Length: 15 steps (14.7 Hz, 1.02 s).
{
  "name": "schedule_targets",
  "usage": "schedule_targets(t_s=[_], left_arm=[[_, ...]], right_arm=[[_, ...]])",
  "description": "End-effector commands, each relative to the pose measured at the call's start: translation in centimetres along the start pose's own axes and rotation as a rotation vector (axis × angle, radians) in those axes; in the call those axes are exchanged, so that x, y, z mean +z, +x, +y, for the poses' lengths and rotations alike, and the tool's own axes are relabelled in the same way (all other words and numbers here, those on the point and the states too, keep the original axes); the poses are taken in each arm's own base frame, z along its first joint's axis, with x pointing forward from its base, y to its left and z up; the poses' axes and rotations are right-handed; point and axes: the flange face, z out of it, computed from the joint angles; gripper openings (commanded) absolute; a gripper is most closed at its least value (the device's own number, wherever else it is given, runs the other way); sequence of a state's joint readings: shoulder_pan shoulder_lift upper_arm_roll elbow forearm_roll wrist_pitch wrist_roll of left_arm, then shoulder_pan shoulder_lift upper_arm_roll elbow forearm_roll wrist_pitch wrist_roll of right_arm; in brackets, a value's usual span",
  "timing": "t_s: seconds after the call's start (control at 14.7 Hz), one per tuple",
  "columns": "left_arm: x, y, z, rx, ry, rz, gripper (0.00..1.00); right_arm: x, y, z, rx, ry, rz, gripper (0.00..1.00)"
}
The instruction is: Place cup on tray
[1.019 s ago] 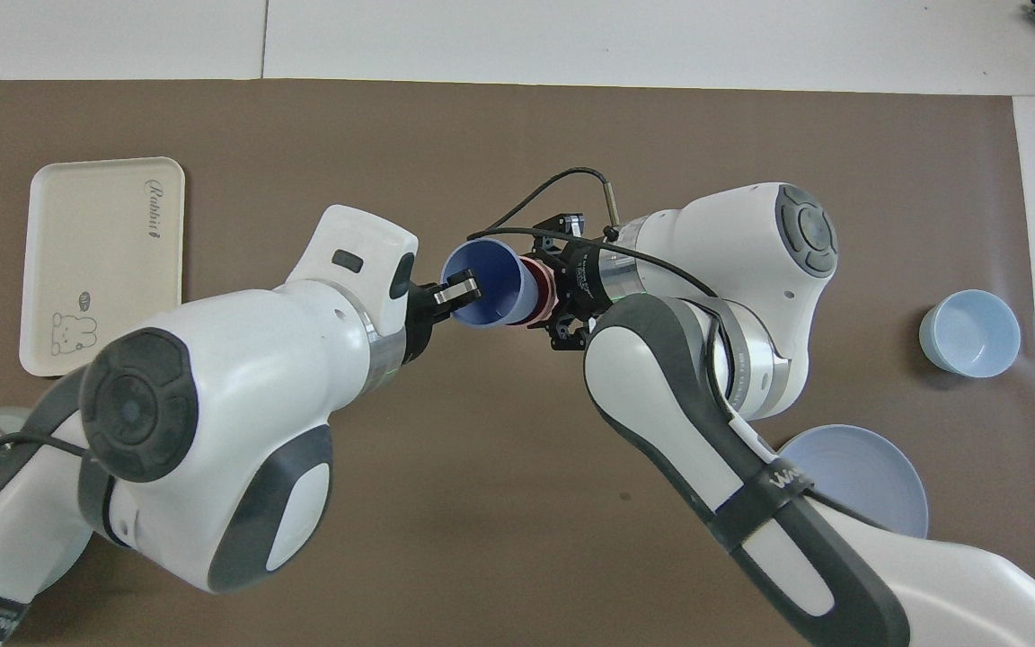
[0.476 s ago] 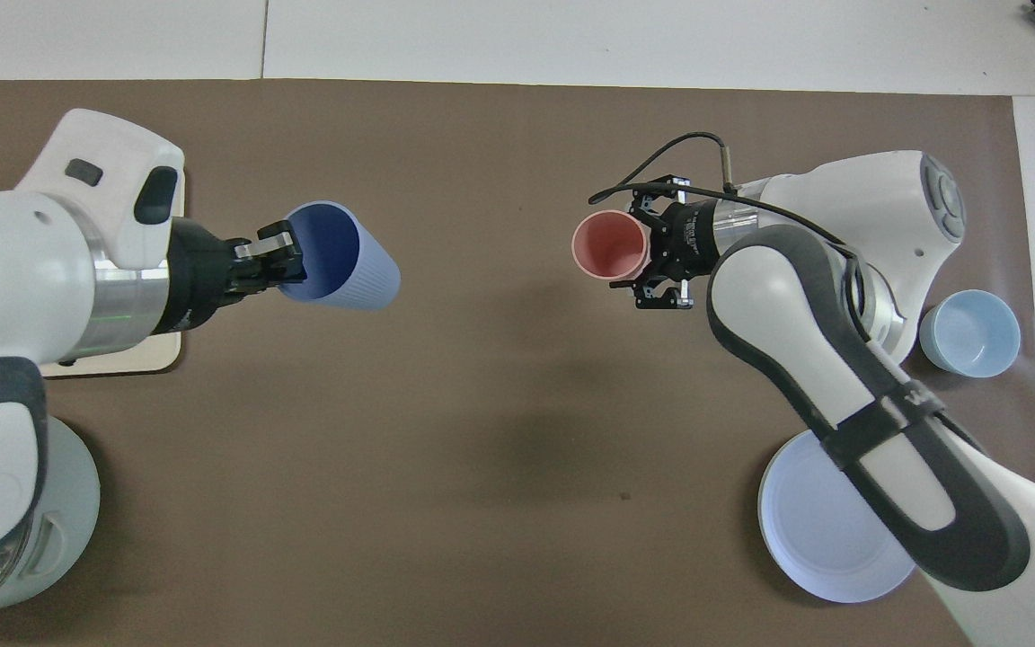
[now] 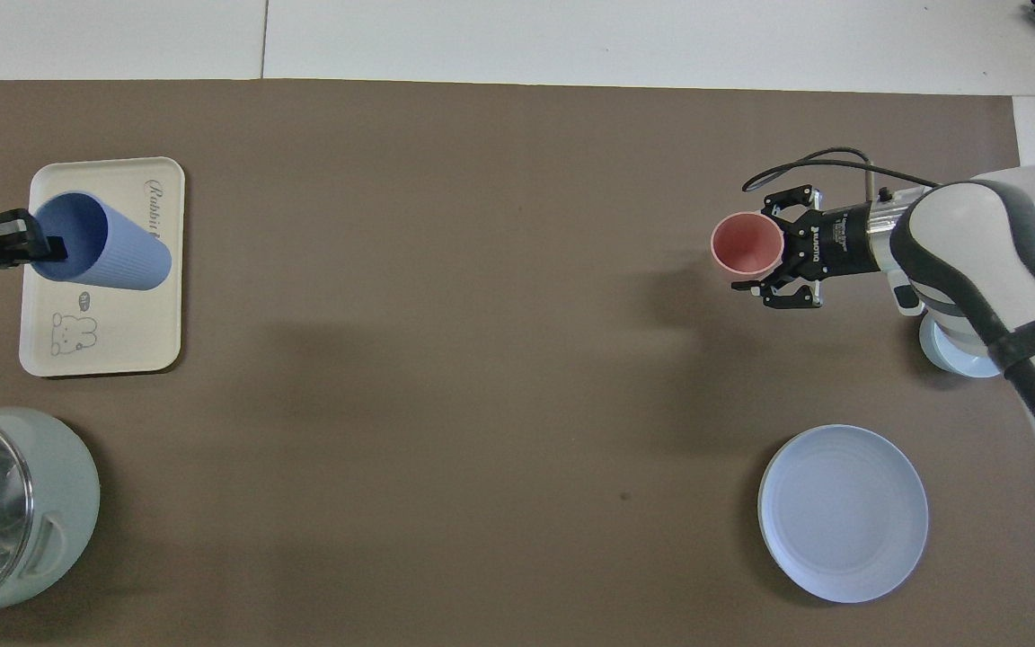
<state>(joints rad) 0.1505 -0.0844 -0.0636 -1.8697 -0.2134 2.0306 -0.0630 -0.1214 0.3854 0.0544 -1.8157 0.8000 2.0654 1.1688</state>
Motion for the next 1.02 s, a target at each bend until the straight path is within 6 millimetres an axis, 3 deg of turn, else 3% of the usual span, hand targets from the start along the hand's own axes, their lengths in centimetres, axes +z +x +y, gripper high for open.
schedule_targets(t_s=[0.0, 0.14, 0.34, 0.48, 0.68, 0.75, 0.82, 0.88, 0.95], left_arm=[[4.7, 2.4, -6.4, 0.015, 0.014, 0.014, 0.00], [7.9, 3.6, -10.9, 0.034, 0.024, 0.030, 0.00], [11.3, 3.2, -14.8, 0.086, 0.011, 0.049, 0.00], [14.5, 2.4, -15.5, 0.106, 0.029, 0.066, 0.00], [16.6, 2.1, -15.7, 0.120, 0.038, 0.070, 0.00], [17.0, 2.1, -15.6, 0.123, 0.038, 0.069, 0.00], [17.2, 2.1, -15.6, 0.123, 0.040, 0.074, 0.00], [17.4, 2.0, -15.6, 0.124, 0.039, 0.070, 0.00], [17.6, 1.8, -15.7, 0.126, 0.041, 0.071, 0.11]], right_arm=[[-0.7, 5.2, -0.2, 0.074, 0.010, -0.046, 0.00], [-1.1, 6.9, -0.2, 0.077, 0.019, -0.046, 0.00], [-1.3, 8.5, 0.2, 0.082, 0.033, -0.039, 0.00], [-1.5, 9.6, 0.6, 0.098, 0.049, -0.026, 0.00], [-1.1, 10.8, 1.6, 0.080, 0.067, 0.000, 0.00], [-1.2, 11.6, 1.6, 0.086, 0.097, 0.026, 0.13], [-1.6, 12.2, 1.7, 0.095, 0.126, 0.048, 0.38], [-1.9, 12.0, 1.6, 0.092, 0.140, 0.056, 0.47], [-2.1, 11.9, 1.6, 0.083, 0.138, 0.066, 0.57]])
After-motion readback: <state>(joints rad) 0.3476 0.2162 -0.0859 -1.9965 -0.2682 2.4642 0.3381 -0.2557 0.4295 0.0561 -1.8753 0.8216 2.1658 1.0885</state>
